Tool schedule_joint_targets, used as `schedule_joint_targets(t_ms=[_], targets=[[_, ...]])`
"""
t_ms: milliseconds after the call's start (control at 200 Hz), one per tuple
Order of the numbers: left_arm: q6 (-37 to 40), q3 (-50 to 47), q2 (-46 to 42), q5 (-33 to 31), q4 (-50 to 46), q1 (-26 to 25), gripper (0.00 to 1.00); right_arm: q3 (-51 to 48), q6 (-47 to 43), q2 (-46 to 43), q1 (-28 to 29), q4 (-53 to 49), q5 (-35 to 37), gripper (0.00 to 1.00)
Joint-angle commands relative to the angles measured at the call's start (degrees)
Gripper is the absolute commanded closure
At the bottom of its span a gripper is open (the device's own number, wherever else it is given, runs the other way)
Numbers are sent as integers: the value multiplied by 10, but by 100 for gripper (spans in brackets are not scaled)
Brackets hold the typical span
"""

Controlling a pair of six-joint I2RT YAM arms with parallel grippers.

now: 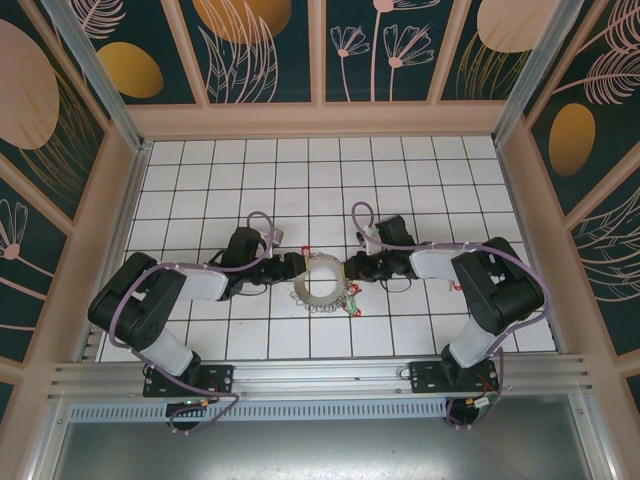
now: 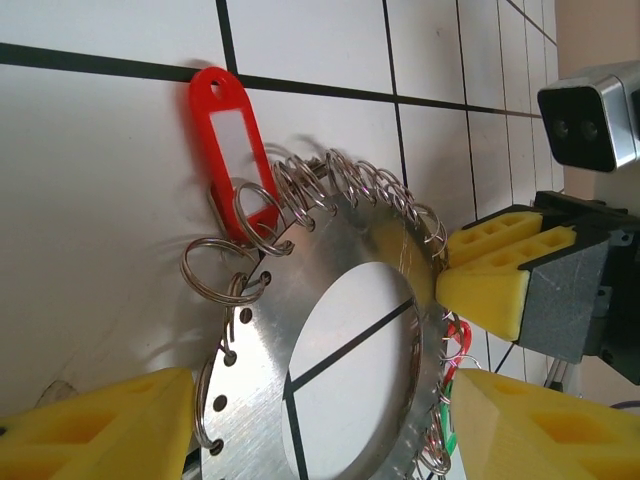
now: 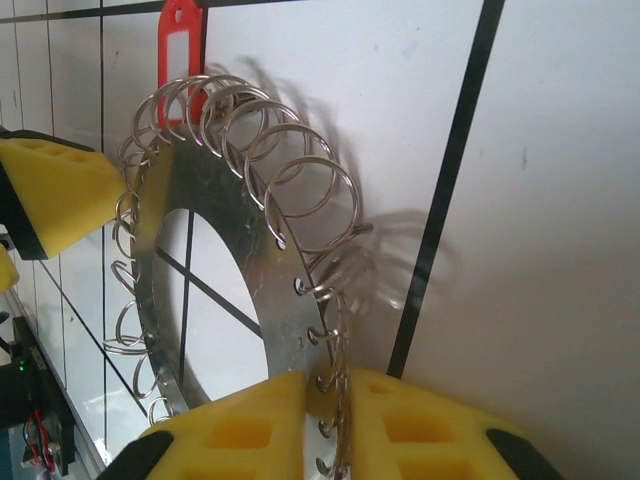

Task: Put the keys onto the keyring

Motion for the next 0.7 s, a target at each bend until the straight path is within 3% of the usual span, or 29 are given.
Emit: schedule_joint_targets(t_ms=[0, 420, 566, 696], targets=[[13, 16, -4, -8, -19, -2, 31, 11, -1, -7, 3, 20, -3, 90], [5, 14, -99, -148, -68, -1, 19, -31, 50, -85, -40, 86, -50, 100], [-18, 13, -105, -138, -48, 0, 18, -56, 96, -109, -59, 142, -63, 100], [-35, 8, -86, -110, -20, -1, 19, -47, 78, -103, -60, 103, -41, 100]])
